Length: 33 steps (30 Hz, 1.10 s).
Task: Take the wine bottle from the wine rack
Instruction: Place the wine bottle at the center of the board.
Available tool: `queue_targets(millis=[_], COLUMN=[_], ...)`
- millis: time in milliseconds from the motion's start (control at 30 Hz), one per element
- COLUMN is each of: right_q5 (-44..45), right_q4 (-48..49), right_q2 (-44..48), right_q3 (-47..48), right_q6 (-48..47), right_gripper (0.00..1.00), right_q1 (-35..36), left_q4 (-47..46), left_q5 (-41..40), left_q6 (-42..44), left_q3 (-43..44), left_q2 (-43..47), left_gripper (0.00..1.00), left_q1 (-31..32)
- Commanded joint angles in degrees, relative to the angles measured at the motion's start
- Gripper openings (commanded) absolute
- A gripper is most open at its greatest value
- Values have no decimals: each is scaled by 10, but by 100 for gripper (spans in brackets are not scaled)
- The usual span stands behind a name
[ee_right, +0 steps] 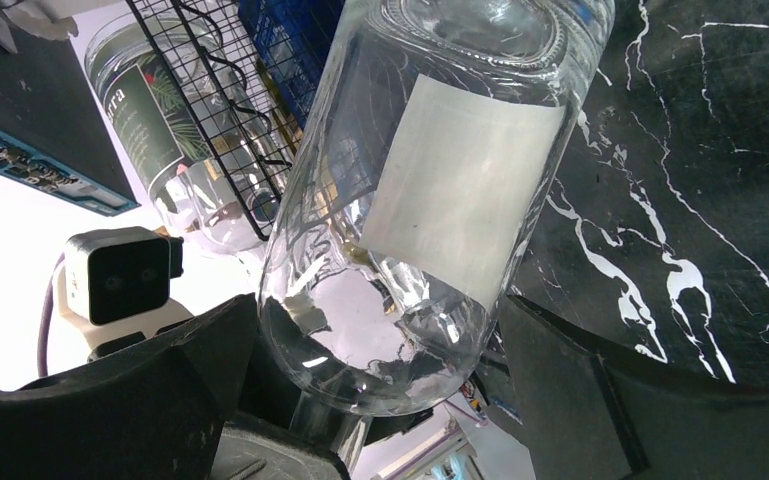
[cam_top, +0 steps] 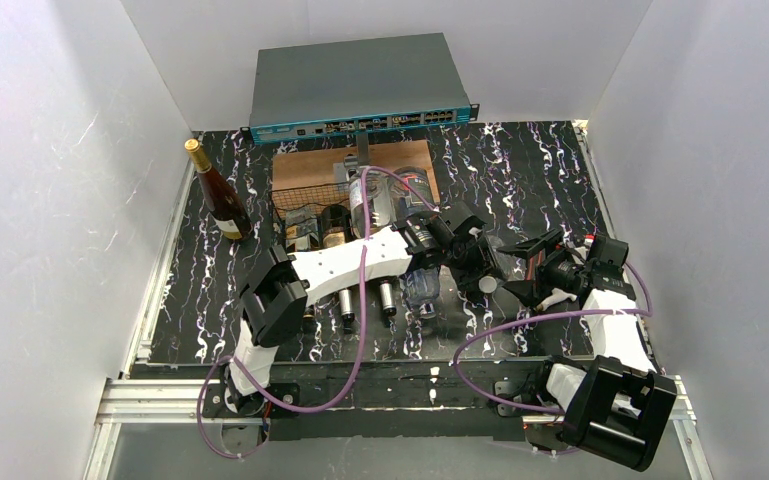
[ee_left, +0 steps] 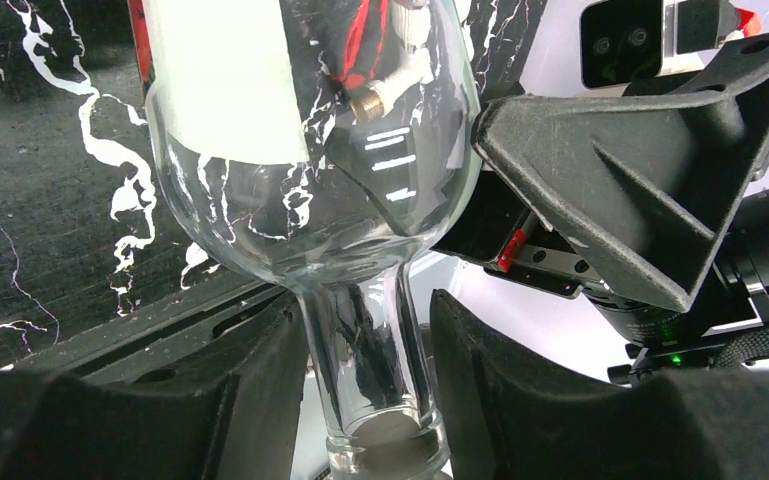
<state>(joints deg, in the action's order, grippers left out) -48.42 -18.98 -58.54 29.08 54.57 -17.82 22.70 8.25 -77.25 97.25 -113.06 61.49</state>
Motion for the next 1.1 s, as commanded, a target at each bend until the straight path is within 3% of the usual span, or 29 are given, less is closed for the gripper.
queue_targets(millis=[0,800,1067], right_q5=[-15,-56,-63], right_q4=[10,38,41], right_q2=[-4,-76,-97], right_q3=[-3,75,100], right_q6=[-1,5,6], right_gripper=[98,98,98], right_q1=[2,0,0], left_q4=[-65,-89,-101], left_q5=[9,27,41], left_q6=[-7,20,29], left_q3=[38,38,34], left_q2=[27,35,39], left_gripper=[44,71,73], left_q1=[-2,-25,-36])
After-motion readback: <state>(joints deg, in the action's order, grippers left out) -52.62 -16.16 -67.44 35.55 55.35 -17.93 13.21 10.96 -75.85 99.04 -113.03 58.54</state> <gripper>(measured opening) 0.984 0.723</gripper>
